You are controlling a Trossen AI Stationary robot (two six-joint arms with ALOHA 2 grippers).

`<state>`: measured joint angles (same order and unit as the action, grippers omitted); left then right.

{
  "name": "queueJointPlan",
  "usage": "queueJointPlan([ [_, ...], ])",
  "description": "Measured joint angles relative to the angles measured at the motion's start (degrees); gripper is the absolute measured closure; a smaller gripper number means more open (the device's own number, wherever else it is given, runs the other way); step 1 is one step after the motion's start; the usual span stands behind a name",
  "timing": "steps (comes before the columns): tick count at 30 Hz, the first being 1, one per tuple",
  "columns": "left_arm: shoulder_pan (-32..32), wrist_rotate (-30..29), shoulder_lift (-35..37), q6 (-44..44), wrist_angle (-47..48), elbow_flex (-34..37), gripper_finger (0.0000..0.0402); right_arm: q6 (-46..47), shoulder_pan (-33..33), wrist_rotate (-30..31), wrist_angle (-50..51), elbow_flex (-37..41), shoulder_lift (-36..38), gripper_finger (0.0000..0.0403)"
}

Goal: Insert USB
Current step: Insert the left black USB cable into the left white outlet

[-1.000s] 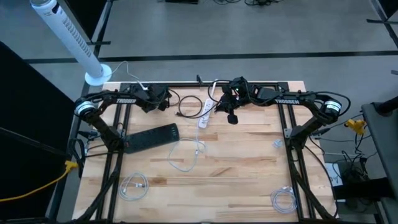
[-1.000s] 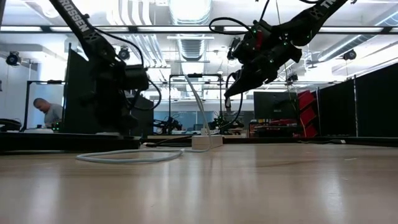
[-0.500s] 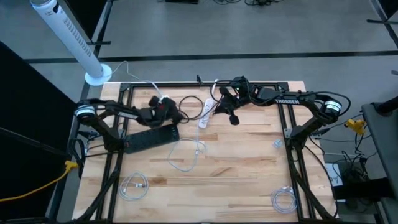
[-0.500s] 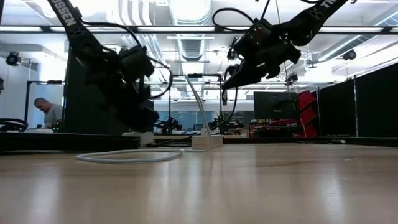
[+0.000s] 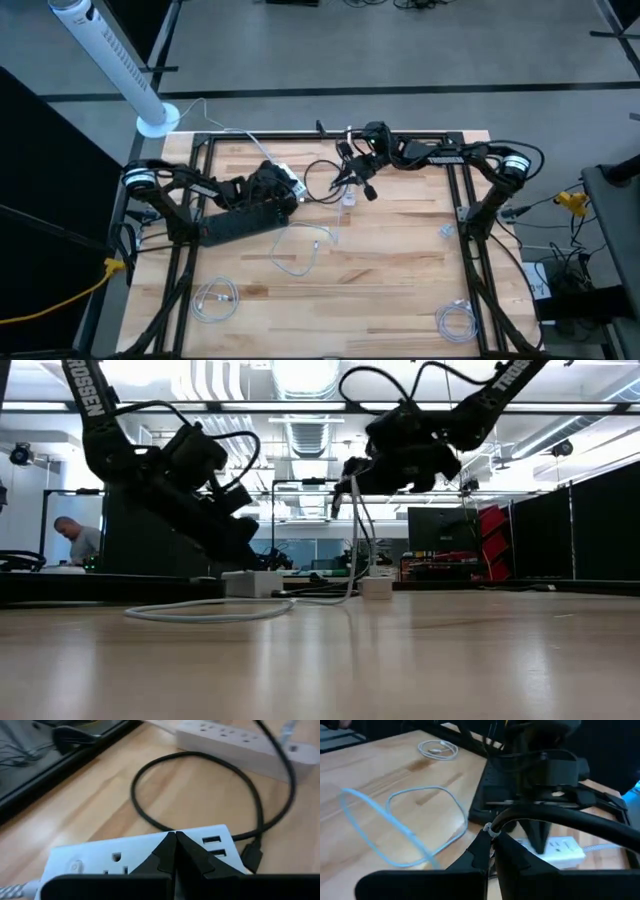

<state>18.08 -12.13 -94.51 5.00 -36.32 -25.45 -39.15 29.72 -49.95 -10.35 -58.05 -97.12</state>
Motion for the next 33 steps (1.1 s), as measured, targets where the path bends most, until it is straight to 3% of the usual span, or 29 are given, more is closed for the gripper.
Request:
queueJointPlan([
  [5, -0.01, 4.91, -4.81, 0.52, -7.81, -0.07, 0.0401, -3.46, -0.22, -3.34, 3.40, -6.03, -3.54, 0.0402],
  [14, -0.09, 16.86, -17.24, 1.00, -27.21, -1.60, 0.0401, -21.25, -0.62, -5.55, 24.95, -18.28, -13.67, 0.0402],
  [19, 0.03, 24.33, -20.46, 0.51, -28.66, -4.78, 0.0401, -31.11, -0.60, -5.59, 34.49, -22.18, -16.02, 0.0402],
  [33, 0.02, 41.27, -22.33, -3.25, -24.60, -9.56, 0.0401, -51.39, -1.35, -5.56, 47.84, -22.16, -17.23, 0.0402],
])
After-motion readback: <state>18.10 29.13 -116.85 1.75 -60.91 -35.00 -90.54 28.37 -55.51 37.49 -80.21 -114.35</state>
